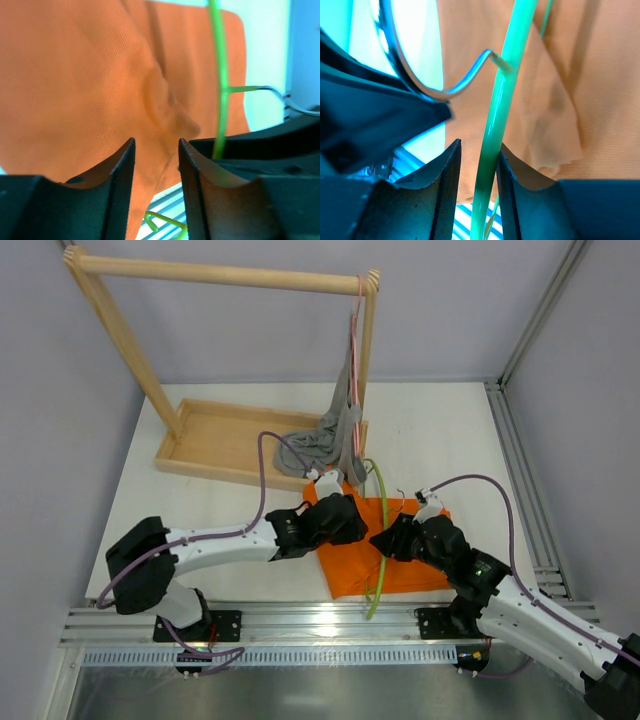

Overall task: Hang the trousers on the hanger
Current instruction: Place trousers on hanger

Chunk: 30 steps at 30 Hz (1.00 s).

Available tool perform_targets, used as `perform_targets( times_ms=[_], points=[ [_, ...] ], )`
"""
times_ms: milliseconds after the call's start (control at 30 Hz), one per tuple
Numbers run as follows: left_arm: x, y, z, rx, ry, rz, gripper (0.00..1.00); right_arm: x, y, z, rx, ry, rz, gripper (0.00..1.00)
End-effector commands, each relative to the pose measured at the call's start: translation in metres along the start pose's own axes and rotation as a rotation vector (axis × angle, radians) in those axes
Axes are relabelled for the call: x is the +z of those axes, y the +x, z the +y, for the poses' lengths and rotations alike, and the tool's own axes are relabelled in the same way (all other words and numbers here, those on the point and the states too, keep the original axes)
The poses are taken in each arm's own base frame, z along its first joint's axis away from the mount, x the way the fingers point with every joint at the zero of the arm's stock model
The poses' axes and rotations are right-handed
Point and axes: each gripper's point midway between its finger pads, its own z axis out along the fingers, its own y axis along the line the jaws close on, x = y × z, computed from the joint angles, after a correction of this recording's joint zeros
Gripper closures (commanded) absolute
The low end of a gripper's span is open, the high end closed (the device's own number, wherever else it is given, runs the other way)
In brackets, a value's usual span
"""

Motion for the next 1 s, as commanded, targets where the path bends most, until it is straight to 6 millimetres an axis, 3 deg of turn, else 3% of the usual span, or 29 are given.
perform_targets(
  times_ms=[0, 67, 267, 567, 667, 967],
  points=[
    [-0.026, -0.032, -0.005, 0.025, 0.055, -0.122, 0.57, -0.003, -0.004, 0.027, -0.03, -0.119, -0.006, 0.63],
    [-0.037, -0.041, -0.022, 0.049, 0.149, -0.152, 0.52, -0.002, -0.002, 0.031, -0.033, -0.143, -0.003, 0.63],
    [-0.041, -0.04, -0.039, 0.113, 0.255, -0.154, 0.46, 0.001, 0.012, 0.03, -0.032, -0.168, 0.017, 0.63],
    [-0.024, -0.024, -0.06, 0.134, 0.365, -0.107, 0.4, 0.005, 0.022, 0.038, -0.017, -0.192, 0.035, 0.69],
    [-0.018, -0.024, -0.06, 0.138, 0.345, -0.105, 0.39, 0.006, 0.022, 0.039, -0.029, -0.177, 0.026, 0.69],
    [-0.003, -0.024, -0.033, 0.122, 0.205, -0.126, 0.42, 0.008, 0.029, 0.033, -0.03, -0.158, 0.031, 0.74]
  ],
)
